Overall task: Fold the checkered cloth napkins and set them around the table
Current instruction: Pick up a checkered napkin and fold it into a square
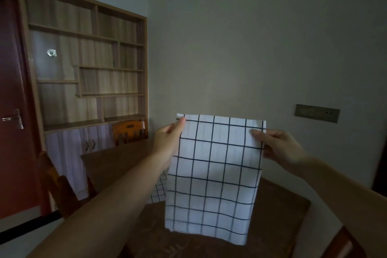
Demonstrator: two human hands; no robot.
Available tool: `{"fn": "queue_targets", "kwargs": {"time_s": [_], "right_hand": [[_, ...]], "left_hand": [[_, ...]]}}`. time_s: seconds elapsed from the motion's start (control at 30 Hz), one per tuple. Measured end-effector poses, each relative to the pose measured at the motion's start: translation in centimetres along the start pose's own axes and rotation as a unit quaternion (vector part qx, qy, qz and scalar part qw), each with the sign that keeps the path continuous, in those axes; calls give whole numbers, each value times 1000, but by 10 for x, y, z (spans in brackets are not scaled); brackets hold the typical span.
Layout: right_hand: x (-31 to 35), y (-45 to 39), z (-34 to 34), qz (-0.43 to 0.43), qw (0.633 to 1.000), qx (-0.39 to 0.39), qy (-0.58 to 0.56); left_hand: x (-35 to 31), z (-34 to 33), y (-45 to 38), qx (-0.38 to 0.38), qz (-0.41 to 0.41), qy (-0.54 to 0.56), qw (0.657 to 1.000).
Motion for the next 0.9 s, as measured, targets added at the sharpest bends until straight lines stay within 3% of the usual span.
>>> {"fn": "queue_targets", "kwargs": {"time_s": [0.07,0.13,0.23,0.37,0.53,0.67,0.83,0.9], "right_hand": [[7,1,4,24,999,-3,31],[16,2,4,44,997,-3,68],[28,2,-4,68,991,1,114],[36,-1,-18,86,984,16,157],[37,-1,-15,86,982,-6,168],[28,4,-6,59,978,-13,199],[-7,16,8,-14,951,73,301],[-20,22,11,-49,923,89,371]], "left_hand": [[-11,2,-3,37,-5,9,999],[-27,1,-9,77,-69,-43,994],[-52,-18,-10,190,-164,-199,947],[-65,-64,1,296,-199,-227,906],[-60,-89,3,307,-247,-167,904],[-56,-94,-5,254,-261,-157,918],[-62,-87,-25,192,-269,-171,928],[-63,-84,-32,171,-277,-172,930]]}}
Point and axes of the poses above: each hand's wrist, its own y-axis away from the middle knuckle, its own z-axis out of the back of the hand, x = y × z, the point moved 1 cm from there along -y, towards the middle knuckle, and after that the axes turned 8 degrees about -z, right-handed, at the moved point
